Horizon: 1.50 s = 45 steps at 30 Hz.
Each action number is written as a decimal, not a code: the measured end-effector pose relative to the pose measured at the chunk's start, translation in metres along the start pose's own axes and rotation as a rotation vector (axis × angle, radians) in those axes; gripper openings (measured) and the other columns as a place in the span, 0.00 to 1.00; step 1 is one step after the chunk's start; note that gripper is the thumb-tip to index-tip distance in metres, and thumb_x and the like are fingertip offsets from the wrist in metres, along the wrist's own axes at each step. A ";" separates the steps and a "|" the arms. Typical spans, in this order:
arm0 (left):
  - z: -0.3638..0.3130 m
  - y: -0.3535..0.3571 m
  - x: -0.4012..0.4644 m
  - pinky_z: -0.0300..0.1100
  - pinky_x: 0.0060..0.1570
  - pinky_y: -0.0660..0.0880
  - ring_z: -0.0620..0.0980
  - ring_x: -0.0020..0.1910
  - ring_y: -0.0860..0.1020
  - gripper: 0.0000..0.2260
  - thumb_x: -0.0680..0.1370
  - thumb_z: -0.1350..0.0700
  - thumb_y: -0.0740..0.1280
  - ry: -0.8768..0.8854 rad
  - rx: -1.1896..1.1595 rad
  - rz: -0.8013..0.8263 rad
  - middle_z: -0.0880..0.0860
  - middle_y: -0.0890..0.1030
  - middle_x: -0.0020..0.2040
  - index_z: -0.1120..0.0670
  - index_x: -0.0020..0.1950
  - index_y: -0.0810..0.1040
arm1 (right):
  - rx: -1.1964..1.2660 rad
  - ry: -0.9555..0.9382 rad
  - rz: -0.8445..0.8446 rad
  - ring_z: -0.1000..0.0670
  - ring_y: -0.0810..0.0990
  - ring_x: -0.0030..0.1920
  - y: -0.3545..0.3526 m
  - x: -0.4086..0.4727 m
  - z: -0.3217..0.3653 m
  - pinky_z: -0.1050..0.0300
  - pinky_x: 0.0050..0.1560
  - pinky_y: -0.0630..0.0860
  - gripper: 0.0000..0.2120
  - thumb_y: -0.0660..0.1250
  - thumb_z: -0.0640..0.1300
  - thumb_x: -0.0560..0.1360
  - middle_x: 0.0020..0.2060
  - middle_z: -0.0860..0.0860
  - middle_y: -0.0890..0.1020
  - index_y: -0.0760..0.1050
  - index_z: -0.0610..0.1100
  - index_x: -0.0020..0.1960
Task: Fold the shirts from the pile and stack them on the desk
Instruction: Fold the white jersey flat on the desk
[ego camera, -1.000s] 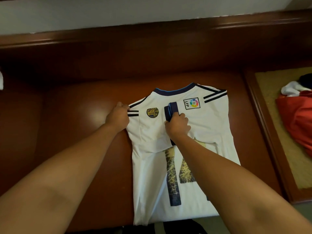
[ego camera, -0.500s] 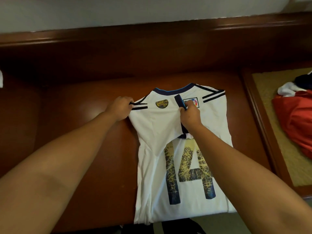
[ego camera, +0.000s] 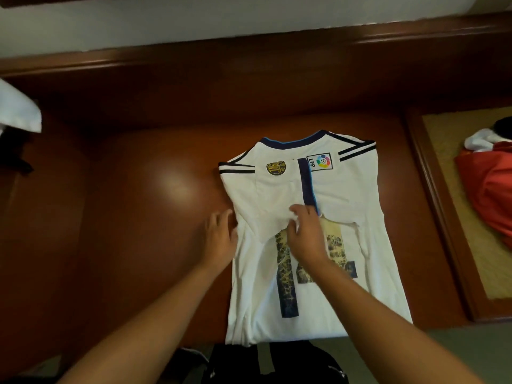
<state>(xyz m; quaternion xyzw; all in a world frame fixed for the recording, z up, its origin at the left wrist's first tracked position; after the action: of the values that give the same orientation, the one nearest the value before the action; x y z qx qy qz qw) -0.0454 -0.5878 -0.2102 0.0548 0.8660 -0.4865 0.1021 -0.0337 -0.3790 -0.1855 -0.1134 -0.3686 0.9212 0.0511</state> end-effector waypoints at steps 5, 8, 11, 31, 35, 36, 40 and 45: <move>0.007 0.022 -0.085 0.49 0.60 0.68 0.57 0.60 0.71 0.17 0.78 0.55 0.65 -0.126 0.035 0.039 0.58 0.74 0.62 0.56 0.66 0.72 | 0.104 0.152 0.256 0.48 0.77 0.37 0.041 -0.047 0.007 0.58 0.36 0.67 0.11 0.58 0.38 0.79 0.39 0.46 0.79 0.74 0.39 0.59; 0.010 0.025 -0.128 0.45 0.62 0.68 0.52 0.62 0.71 0.19 0.79 0.48 0.64 -0.225 0.030 0.045 0.53 0.73 0.65 0.52 0.68 0.69 | 0.113 0.294 0.328 0.44 0.78 0.43 0.060 -0.057 0.005 0.57 0.42 0.71 0.10 0.59 0.40 0.78 0.43 0.43 0.79 0.76 0.35 0.53; 0.021 0.032 -0.171 0.46 0.57 0.72 0.53 0.59 0.73 0.21 0.77 0.44 0.65 -0.287 0.060 0.097 0.52 0.72 0.61 0.52 0.66 0.69 | 0.133 0.405 0.349 0.44 0.78 0.37 0.076 -0.058 0.003 0.56 0.40 0.74 0.13 0.62 0.43 0.77 0.37 0.42 0.80 0.78 0.33 0.44; -0.010 0.040 -0.248 0.47 0.44 0.77 0.54 0.46 0.78 0.04 0.78 0.56 0.64 0.052 -0.099 0.171 0.53 0.79 0.47 0.55 0.49 0.75 | 0.269 0.314 0.199 0.41 0.76 0.51 0.033 -0.096 0.029 0.51 0.45 0.74 0.10 0.63 0.34 0.72 0.51 0.41 0.76 0.72 0.42 0.53; 0.007 0.037 -0.263 0.41 0.34 0.69 0.51 0.39 0.75 0.04 0.80 0.58 0.61 -0.037 -0.199 0.188 0.50 0.75 0.38 0.56 0.49 0.75 | 0.222 0.302 0.141 0.43 0.75 0.47 0.013 -0.130 0.008 0.53 0.42 0.73 0.13 0.58 0.33 0.73 0.49 0.39 0.77 0.75 0.38 0.56; 0.016 0.036 -0.267 0.40 0.33 0.67 0.50 0.38 0.73 0.05 0.80 0.58 0.61 -0.096 -0.222 0.167 0.50 0.74 0.38 0.57 0.49 0.75 | 0.213 0.310 0.136 0.43 0.75 0.46 0.009 -0.142 0.001 0.51 0.43 0.74 0.13 0.58 0.32 0.74 0.49 0.35 0.78 0.75 0.35 0.56; 0.054 0.044 -0.274 0.40 0.40 0.67 0.50 0.43 0.73 0.04 0.80 0.61 0.60 -0.374 -0.337 0.163 0.53 0.76 0.45 0.57 0.48 0.74 | 0.219 0.397 0.216 0.43 0.74 0.42 0.020 -0.185 -0.029 0.48 0.43 0.74 0.11 0.57 0.33 0.76 0.45 0.35 0.77 0.76 0.33 0.52; 0.073 0.062 -0.270 0.40 0.43 0.69 0.49 0.45 0.74 0.07 0.80 0.60 0.62 -0.546 -0.436 0.193 0.52 0.75 0.49 0.56 0.58 0.73 | 0.194 0.382 0.297 0.38 0.79 0.50 0.049 -0.192 -0.036 0.44 0.51 0.78 0.07 0.59 0.36 0.75 0.49 0.39 0.80 0.75 0.43 0.46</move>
<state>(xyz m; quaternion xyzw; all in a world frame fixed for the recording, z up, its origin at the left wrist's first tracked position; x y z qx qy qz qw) 0.2381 -0.6169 -0.2366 -0.0190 0.8809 -0.2754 0.3844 0.1608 -0.4241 -0.2117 -0.3326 -0.2413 0.9116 -0.0053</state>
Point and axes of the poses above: each hand's wrist, its own x-axis towards the middle knuckle, its own y-axis out of the palm, z = x × y, the point moved 5 cm from there along x, towards the middle knuckle
